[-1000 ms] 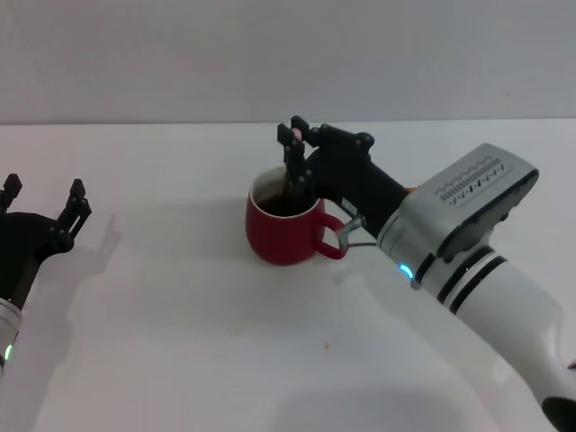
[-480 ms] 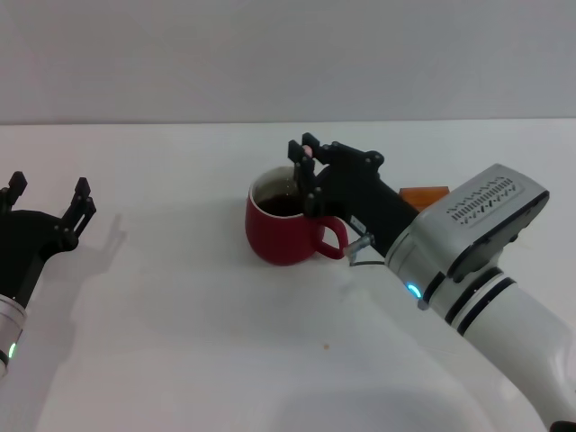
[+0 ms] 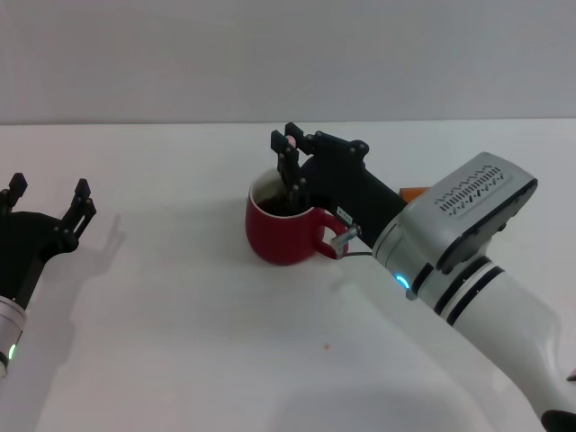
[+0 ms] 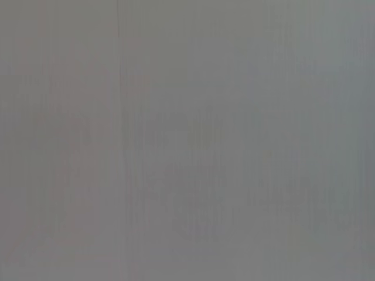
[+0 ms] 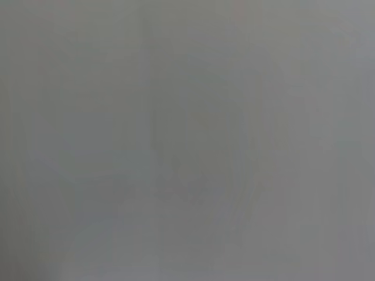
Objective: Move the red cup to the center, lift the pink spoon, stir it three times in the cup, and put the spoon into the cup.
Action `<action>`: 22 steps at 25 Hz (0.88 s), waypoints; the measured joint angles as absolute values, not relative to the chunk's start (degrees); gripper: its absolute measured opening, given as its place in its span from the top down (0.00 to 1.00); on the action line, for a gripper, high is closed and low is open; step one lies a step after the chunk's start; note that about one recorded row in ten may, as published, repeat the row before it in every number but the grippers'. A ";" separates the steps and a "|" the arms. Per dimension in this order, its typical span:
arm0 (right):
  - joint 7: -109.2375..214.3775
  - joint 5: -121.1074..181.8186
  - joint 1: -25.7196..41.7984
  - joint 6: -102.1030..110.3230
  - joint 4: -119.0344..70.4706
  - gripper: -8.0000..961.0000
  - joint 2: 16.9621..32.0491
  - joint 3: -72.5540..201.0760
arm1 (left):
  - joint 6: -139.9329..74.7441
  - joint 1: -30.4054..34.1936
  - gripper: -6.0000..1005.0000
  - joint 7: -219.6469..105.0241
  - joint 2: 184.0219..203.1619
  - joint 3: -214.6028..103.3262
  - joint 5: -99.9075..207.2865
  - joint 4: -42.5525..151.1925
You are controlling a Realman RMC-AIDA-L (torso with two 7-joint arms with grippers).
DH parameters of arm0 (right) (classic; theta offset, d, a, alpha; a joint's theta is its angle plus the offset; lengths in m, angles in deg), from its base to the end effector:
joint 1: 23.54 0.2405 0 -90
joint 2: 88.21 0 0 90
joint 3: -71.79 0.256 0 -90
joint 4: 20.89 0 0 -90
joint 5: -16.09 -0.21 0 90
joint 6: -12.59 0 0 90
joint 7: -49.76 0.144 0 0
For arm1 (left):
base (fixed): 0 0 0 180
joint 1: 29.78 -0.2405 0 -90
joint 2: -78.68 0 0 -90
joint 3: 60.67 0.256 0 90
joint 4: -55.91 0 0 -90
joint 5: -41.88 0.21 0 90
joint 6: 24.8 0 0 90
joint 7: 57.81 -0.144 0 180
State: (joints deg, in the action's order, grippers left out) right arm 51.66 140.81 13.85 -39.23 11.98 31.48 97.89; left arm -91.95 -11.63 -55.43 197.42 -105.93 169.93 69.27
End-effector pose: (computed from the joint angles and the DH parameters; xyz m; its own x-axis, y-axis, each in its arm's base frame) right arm 0.1569 0.3450 -0.1266 0.6777 0.0078 -0.7353 -0.5471 -0.6629 -0.5112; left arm -0.3476 0.2968 -0.0199 0.7448 -0.0078 0.6672 0.6639 -0.0916 -0.7422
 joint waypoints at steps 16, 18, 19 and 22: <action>51.35 144.51 1.87 -51.63 11.40 0.47 30.80 104.31 | -93.93 -12.55 0.16 -55.64 197.24 -106.48 169.50 69.26; 51.35 144.57 -3.14 -55.08 11.15 0.38 30.53 108.21 | -94.47 -12.82 0.16 -55.58 197.21 -106.79 169.47 69.23; 51.41 144.62 -8.30 -58.78 10.47 0.33 30.38 112.85 | -94.75 -12.96 0.16 -55.52 197.17 -107.13 169.45 69.19; 51.88 144.57 -15.43 -62.76 9.29 0.29 30.24 119.45 | -95.02 -13.41 0.16 -55.32 197.16 -108.65 169.43 69.15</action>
State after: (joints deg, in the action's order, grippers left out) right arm 51.88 144.57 -15.43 -62.76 9.29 30.24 119.45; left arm -95.02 -13.41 -55.32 197.16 -108.65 169.43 69.15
